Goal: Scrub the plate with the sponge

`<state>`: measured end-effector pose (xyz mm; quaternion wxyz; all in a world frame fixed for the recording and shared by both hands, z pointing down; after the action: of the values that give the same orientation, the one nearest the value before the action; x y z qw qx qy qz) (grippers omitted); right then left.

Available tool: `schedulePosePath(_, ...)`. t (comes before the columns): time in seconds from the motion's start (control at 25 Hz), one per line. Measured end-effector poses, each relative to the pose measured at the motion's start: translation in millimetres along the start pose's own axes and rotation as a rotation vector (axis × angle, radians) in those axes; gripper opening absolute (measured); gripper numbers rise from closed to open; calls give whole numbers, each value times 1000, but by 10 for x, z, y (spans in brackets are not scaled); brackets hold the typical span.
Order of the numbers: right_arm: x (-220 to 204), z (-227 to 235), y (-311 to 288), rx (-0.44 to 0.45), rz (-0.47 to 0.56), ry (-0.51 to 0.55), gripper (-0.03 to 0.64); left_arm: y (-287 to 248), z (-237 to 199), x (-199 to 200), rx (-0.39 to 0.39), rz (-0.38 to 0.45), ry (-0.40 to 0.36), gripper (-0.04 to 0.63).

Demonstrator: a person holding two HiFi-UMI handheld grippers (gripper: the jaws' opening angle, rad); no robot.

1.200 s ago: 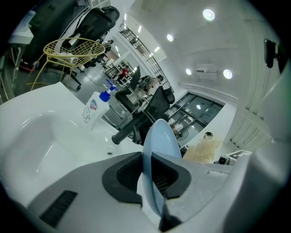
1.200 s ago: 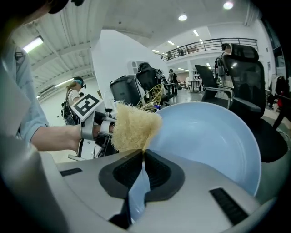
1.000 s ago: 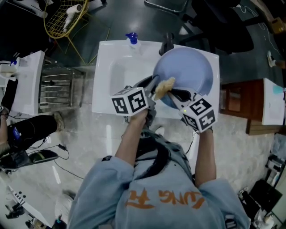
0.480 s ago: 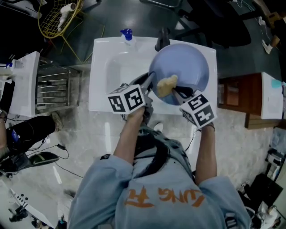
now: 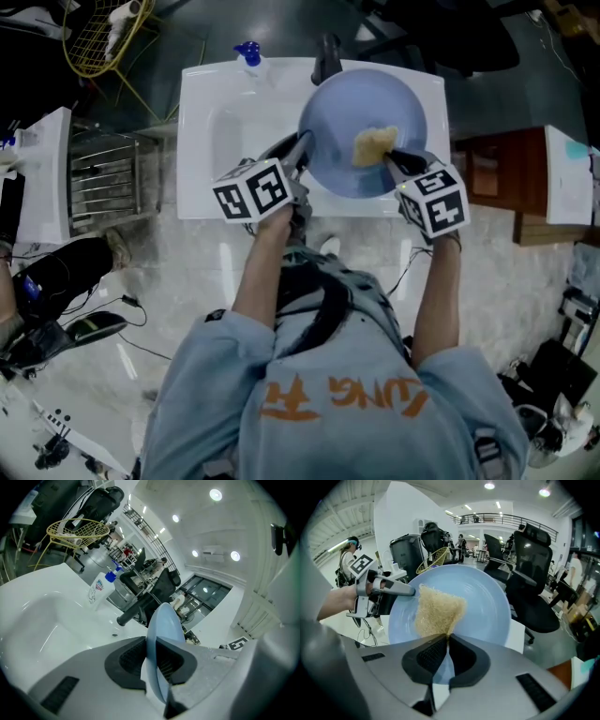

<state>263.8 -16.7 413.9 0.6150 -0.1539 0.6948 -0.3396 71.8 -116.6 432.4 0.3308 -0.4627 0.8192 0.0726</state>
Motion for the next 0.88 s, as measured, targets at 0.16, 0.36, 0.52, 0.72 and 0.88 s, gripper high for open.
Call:
schedulePosePath(0.16,-43,251,86,-98,1,-29,18,-41,10,24,-4,6,-6,40)
schedulePosePath(0.36,-152,412,250,-209,-8,-42,18,-7,55,-42,11,5,3,40)
schedulePosePath(0.52,-107,443,303,-204,58,-72,18,-10,64,-60,20,8,-1,40)
schedulePosePath(0.72,270,109,210,-19,241,-118,18,19,-12,-32,23,11,2,40)
schedulePosePath(0.88,379,-308,-45,141,222,-62,18,49,-59,-9,24,17,5,40)
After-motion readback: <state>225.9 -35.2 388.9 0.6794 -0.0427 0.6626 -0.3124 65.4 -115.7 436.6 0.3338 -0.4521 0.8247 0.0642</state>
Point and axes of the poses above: the fingertips, and each gripper's own axes: y backward along the fingers, z to its right, x out of its top, the point moved 6 cm from there along y, backward along the fingers, and after that the axes turned 13 degrees about z, right-handed, at the moved point
